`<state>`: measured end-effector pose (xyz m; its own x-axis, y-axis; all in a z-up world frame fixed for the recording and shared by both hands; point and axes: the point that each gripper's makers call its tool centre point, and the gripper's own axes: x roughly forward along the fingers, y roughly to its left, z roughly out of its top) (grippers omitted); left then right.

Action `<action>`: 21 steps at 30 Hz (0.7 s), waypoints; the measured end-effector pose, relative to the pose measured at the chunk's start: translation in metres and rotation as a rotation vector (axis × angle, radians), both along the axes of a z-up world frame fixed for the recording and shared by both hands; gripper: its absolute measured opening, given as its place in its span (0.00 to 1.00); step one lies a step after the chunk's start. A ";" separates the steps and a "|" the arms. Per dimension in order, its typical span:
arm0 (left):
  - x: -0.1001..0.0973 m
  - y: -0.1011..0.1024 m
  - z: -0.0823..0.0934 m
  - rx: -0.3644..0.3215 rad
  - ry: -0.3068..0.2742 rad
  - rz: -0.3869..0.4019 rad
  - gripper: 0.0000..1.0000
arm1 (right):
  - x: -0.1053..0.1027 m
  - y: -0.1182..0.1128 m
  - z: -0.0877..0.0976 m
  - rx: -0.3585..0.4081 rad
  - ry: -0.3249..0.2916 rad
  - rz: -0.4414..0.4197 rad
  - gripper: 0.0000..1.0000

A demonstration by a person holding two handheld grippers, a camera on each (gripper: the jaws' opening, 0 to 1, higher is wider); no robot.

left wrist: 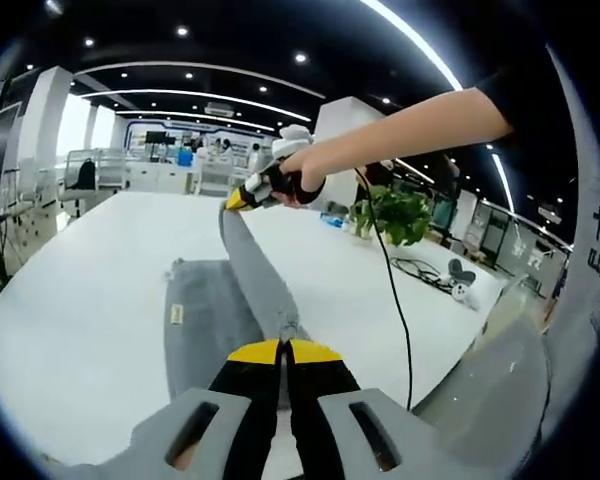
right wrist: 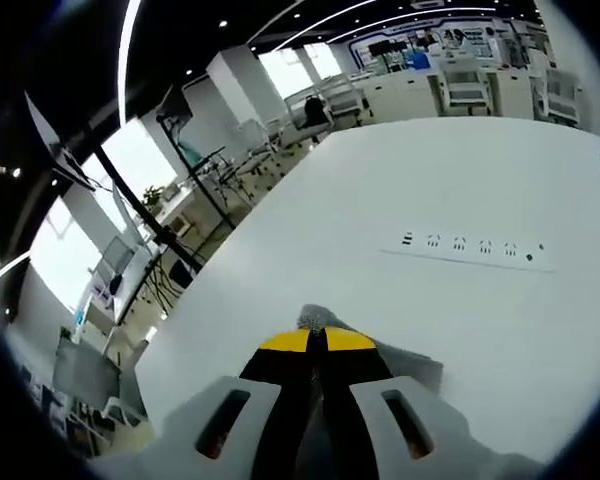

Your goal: Fold the towel on the table until its edges align and the towel forms a compact rectangular stack.

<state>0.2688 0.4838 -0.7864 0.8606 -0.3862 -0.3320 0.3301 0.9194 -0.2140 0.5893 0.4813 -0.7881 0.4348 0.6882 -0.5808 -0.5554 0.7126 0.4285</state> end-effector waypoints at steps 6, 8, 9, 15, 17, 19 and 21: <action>-0.003 0.009 -0.011 -0.009 0.019 0.031 0.02 | -0.003 0.010 -0.007 0.009 0.011 -0.001 0.00; -0.004 0.013 -0.016 -0.014 0.031 0.043 0.02 | -0.004 0.013 -0.010 0.009 0.016 0.001 0.00; -0.004 0.015 -0.018 -0.015 0.033 0.049 0.02 | -0.004 0.015 -0.012 0.009 0.019 0.000 0.00; -0.002 0.026 -0.030 -0.044 0.058 0.081 0.02 | -0.001 0.020 -0.025 -0.005 0.029 -0.006 0.00; -0.001 0.030 -0.034 -0.048 0.066 0.086 0.02 | 0.000 0.021 -0.028 -0.003 0.036 -0.011 0.00; 0.000 0.032 -0.039 -0.057 0.075 0.088 0.02 | 0.001 0.025 -0.032 0.001 0.043 -0.011 0.00; 0.000 0.034 -0.045 -0.063 0.089 0.087 0.02 | 0.000 0.028 -0.036 -0.003 0.045 -0.009 0.00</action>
